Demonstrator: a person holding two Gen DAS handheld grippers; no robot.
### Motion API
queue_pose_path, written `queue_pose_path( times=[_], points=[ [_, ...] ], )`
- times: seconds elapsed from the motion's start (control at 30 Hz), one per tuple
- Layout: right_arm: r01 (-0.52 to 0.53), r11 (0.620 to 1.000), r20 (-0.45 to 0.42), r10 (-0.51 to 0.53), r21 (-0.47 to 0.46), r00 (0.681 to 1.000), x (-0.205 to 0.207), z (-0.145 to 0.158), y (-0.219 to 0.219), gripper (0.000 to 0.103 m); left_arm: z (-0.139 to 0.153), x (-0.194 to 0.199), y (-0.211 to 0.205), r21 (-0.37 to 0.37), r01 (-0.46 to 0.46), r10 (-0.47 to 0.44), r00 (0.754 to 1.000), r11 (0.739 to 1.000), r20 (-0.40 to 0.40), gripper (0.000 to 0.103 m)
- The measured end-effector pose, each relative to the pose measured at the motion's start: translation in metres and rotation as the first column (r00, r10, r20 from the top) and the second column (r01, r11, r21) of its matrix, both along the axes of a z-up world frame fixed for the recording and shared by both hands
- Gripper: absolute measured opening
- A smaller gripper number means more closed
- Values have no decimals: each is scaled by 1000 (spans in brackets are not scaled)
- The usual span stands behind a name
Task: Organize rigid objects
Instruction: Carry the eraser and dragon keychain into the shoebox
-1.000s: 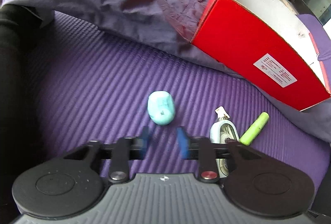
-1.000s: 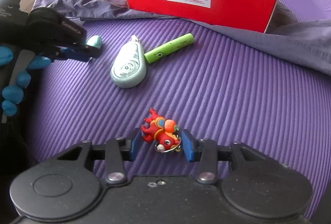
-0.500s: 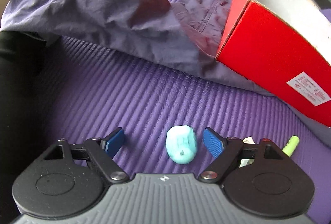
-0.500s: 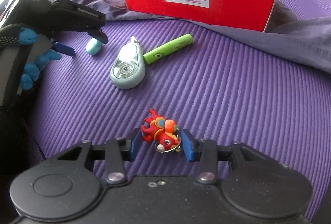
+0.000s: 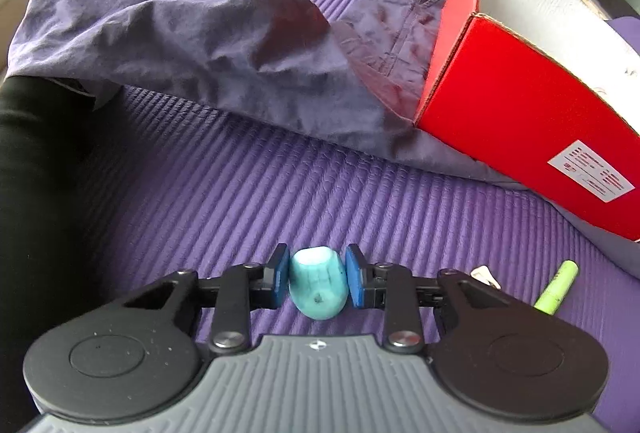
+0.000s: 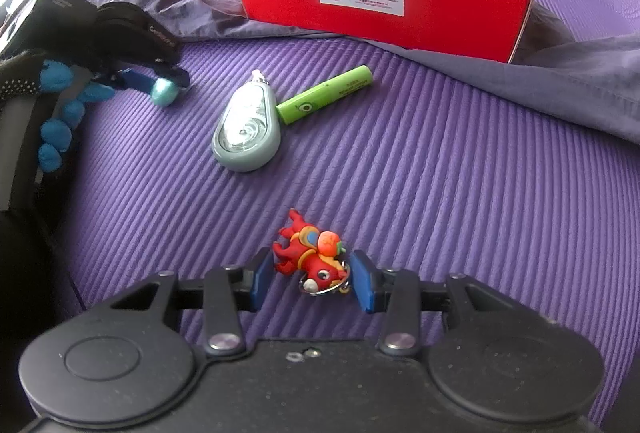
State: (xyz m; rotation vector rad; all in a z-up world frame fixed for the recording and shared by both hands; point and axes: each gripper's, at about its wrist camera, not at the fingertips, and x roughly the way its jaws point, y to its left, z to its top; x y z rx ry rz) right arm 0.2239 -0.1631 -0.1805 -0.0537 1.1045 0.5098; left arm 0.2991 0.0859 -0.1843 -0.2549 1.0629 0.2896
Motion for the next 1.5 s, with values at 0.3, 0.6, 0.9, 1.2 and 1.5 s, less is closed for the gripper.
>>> queue_pose_path(
  times=[0.3,0.6,0.9,1.2,1.5],
  points=[
    [44,999,12,-44,27,999,-2,12,-10,41,23,-17,-16,12,61,-61,997,998,36,30],
    [80,994,35,-83,71,996,-7,37,-23,41,66,-32,-32,-14,137,-135,984,990,114,30],
    [93,988,106,-106,120,989,21,90,-40,41,116,-15,-56,-1,243,-239,955,970,175,30],
    [122,984,232,-150,131,961,86,145,-48,41,155,28,-78,61,327,-333,918,943,214,30],
    [120,989,287,-141,89,947,143,150,-34,41,151,89,-98,147,375,-397,902,915,170,30]
  ],
)
